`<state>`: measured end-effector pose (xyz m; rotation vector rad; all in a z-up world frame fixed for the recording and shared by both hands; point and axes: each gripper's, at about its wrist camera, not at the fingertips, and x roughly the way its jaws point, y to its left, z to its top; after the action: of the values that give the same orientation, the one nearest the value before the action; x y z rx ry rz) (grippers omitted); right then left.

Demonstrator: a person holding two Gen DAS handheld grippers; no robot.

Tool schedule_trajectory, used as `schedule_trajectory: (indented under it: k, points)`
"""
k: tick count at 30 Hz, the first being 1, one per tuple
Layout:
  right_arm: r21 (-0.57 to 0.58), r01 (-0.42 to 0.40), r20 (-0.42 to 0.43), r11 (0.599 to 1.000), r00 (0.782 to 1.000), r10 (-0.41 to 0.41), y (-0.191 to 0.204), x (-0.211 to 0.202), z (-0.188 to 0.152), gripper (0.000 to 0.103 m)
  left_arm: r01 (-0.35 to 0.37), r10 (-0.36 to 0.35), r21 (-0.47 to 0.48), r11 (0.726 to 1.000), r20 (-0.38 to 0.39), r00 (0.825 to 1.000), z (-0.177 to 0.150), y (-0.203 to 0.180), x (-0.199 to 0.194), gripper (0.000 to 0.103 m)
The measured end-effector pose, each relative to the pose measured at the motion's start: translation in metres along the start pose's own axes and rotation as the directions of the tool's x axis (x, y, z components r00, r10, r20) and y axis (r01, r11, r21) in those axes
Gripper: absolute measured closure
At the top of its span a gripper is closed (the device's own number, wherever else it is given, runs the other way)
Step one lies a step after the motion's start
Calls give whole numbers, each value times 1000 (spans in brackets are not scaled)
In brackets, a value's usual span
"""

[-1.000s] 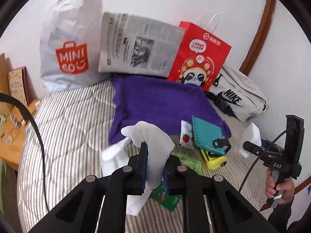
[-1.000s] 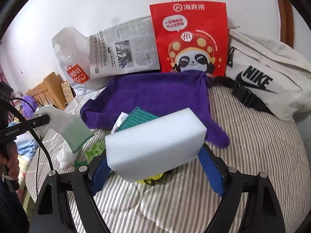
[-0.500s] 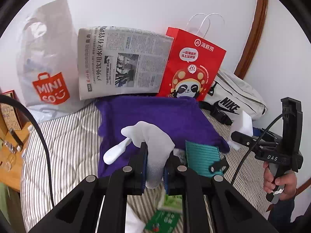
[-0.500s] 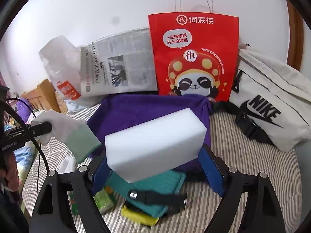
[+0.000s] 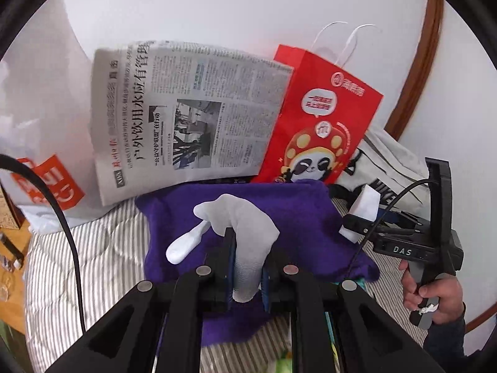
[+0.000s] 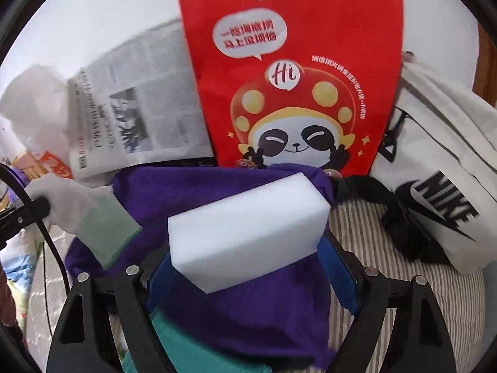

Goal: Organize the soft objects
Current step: 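Carry glove and foam block onto the purple towel and open both grippers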

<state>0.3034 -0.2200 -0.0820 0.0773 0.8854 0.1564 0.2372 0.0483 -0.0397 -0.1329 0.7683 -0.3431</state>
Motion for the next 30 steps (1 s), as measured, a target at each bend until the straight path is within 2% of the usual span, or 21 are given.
schedule_trajectory:
  k: [6,11,16,19,26,30]
  points:
    - [17,9,-62,1000,998,-8,-4,47,17,19,32,-33,-28,999,-23,999,16,12,45,90]
    - [30,11,-107,999,994,-8,-5,80,26,19,30,-32,-39,999,-51,998,22,20,76,90]
    - [24,20,-166,1000,986,-16,-4,103,26,19,-27,24,-28,999,-93,995,22,30,103,90]
    - [2,23,-197,1000,980,-23,-2,114,26,19,-50,42,-56,997,-133,990,15,43,118,90]
    - [-14,24,-228,1000,973,-26,0,117,29,17,-130,119,-39,991,-197,973,3,51,130,87]
    - [-2,7,-250,1000,968,-8,-9,121,29,17,-149,140,-24,988,-227,964,-2,52,136,84]
